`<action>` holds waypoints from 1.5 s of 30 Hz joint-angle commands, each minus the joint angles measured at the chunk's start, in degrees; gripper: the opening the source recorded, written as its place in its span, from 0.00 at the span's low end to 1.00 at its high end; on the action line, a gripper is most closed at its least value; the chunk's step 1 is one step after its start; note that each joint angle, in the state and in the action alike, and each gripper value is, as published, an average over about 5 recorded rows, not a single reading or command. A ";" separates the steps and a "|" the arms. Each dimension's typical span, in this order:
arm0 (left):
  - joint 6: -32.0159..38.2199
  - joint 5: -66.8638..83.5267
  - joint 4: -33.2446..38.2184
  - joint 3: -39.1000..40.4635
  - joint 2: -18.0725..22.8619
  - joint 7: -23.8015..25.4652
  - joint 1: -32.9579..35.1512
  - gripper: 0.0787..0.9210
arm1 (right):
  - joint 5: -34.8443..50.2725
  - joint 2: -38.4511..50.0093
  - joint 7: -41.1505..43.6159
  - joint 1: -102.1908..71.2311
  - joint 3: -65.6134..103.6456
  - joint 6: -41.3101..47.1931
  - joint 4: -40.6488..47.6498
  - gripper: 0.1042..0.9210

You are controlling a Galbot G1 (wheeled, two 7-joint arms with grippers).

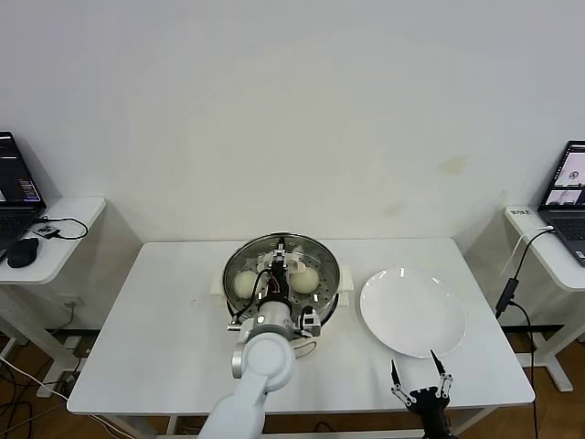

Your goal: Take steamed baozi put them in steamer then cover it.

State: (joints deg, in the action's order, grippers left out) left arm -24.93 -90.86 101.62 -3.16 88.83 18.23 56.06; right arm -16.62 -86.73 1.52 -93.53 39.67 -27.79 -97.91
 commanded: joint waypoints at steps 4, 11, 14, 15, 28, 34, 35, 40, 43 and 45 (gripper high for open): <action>-0.10 2.39 7.24 0.56 -1.69 -1.03 4.64 0.56 | -0.26 -0.06 0.03 -0.28 -0.01 -0.10 -0.12 0.88; 0.10 6.29 17.04 0.64 -6.16 -2.05 10.91 0.80 | -0.55 -0.21 0.04 -0.54 -0.06 -0.17 -0.33 0.88; 1.27 9.98 21.99 -0.19 -8.81 -3.99 14.51 0.87 | -0.67 -0.27 0.05 -0.67 -0.15 -0.23 -0.40 0.88; 1.92 11.39 23.65 -0.79 -9.65 -4.99 16.05 0.88 | -0.69 -0.27 0.05 -0.71 -0.18 -0.24 -0.43 0.88; 34.00 84.87 22.55 -31.58 -14.57 -33.16 38.35 0.88 | 2.04 0.55 0.17 -2.35 -1.11 0.76 -2.59 0.88; 39.38 105.20 17.66 -39.95 -15.38 -31.66 46.76 0.88 | 4.92 2.86 0.69 -4.88 -1.59 2.13 -5.42 0.88; 39.40 107.62 17.38 -40.35 -15.43 -30.77 47.79 0.88 | 5.65 3.48 0.94 -5.40 -1.71 2.34 -5.87 0.88; 40.55 114.78 17.24 -39.47 -15.51 -27.10 51.08 0.88 | 13.01 6.73 3.30 -7.82 -2.47 5.66 -8.57 0.88; 40.48 115.51 16.78 -38.48 -14.83 -26.76 51.13 0.88 | 16.13 8.06 4.77 -8.84 -2.52 7.71 -10.19 0.88; 40.35 115.40 16.43 -38.06 -14.25 -26.48 51.08 0.88 | 17.81 8.59 5.50 -9.43 -2.56 9.00 -11.29 0.88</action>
State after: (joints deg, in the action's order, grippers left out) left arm 7.71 -4.00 120.36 -34.84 74.46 -7.32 98.87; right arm -8.98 -82.27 3.91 -99.52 37.42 -23.94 -104.34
